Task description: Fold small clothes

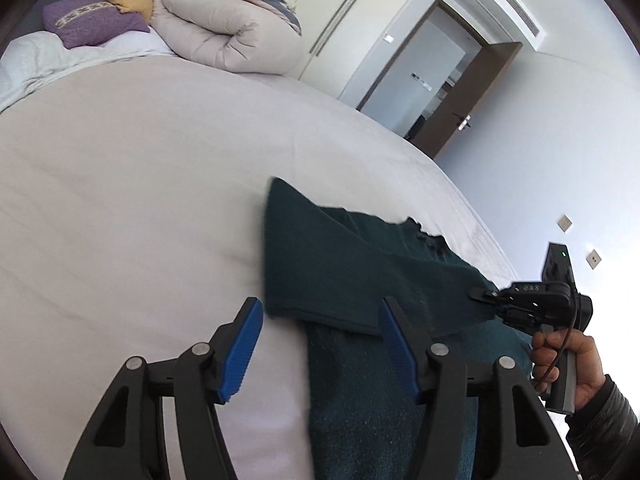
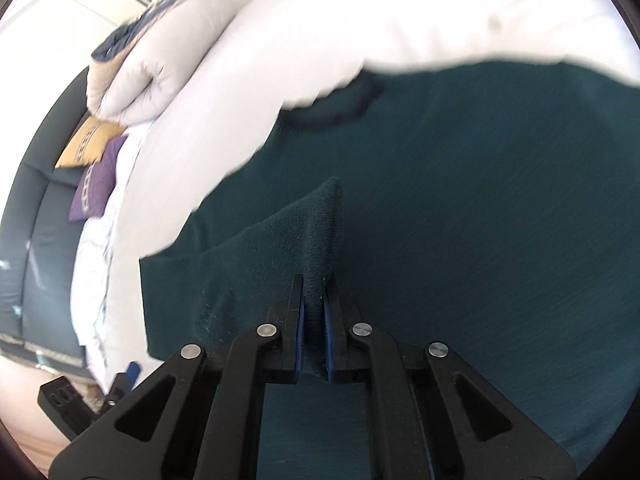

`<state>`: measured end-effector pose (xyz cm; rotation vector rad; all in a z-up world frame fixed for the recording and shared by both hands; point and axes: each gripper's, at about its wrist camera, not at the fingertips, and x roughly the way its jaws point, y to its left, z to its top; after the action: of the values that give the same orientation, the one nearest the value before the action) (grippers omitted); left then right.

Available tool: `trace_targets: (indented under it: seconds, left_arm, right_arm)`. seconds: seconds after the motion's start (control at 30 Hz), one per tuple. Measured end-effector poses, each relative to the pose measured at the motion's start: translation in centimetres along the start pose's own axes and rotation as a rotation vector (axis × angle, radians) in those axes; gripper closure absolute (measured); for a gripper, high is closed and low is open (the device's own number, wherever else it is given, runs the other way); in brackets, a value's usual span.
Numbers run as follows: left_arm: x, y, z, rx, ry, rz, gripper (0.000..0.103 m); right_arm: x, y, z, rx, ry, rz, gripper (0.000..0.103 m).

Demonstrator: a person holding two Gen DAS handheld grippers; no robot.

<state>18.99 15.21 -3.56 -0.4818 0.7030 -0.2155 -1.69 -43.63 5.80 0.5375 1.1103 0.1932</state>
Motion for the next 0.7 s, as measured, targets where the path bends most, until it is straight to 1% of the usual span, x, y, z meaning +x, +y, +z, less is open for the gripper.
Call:
trace_targets:
  seconds: [0.03, 0.13, 0.2, 0.3, 0.37, 0.43, 0.47, 0.5, 0.57, 0.6, 0.63, 0.7]
  left_arm:
    - [-0.2, 0.1, 0.3, -0.005, -0.009, 0.011, 0.042]
    - [0.3, 0.2, 1.4, -0.006, -0.003, 0.034, 0.049]
    - [0.7, -0.2, 2.4, -0.001, -0.002, 0.048, 0.060]
    - [1.6, -1.4, 3.8, 0.030, -0.012, 0.066, 0.066]
    - [2.7, -2.6, 4.6, 0.065, 0.000, 0.074, 0.069]
    - [4.5, -3.8, 5.1, 0.100, 0.039, 0.083, 0.069]
    - [5.4, -4.4, 5.2, 0.115, 0.061, 0.087, 0.071]
    - [6.7, -5.0, 5.4, 0.128, 0.082, 0.090, 0.073]
    - [8.4, -6.1, 5.5, 0.157, 0.104, 0.101, 0.073]
    - [9.4, -6.7, 5.6, 0.181, 0.108, 0.117, 0.073]
    - [10.4, -7.3, 5.4, 0.213, 0.118, 0.142, 0.073]
    - [13.1, -7.4, 4.7, 0.250, 0.191, 0.190, 0.073]
  right_arm:
    - [-0.4, -0.4, 0.6, -0.002, -0.014, -0.015, 0.096]
    - [-1.5, -1.7, 2.3, -0.009, -0.058, -0.085, 0.096]
    - [-2.0, -3.4, 3.2, 0.014, -0.074, -0.112, 0.096]
    - [-2.1, -5.4, 4.0, 0.038, -0.086, -0.147, 0.096]
    - [-2.0, -6.8, 4.1, 0.052, -0.089, -0.161, 0.096]
    - [-1.8, -7.5, 4.0, 0.062, -0.094, -0.157, 0.096]
    - [-1.5, -8.3, 3.7, 0.067, -0.089, -0.152, 0.096]
    - [-1.2, -8.4, 3.6, 0.065, -0.086, -0.153, 0.096]
    - [-0.2, -8.1, 4.0, 0.059, -0.083, -0.153, 0.096]
    - [0.0, -8.0, 4.0, 0.056, -0.084, -0.152, 0.096]
    - [-0.5, -8.9, 3.4, 0.054, -0.085, -0.146, 0.096]
    - [-1.8, -9.8, 2.7, 0.051, -0.084, -0.135, 0.096]
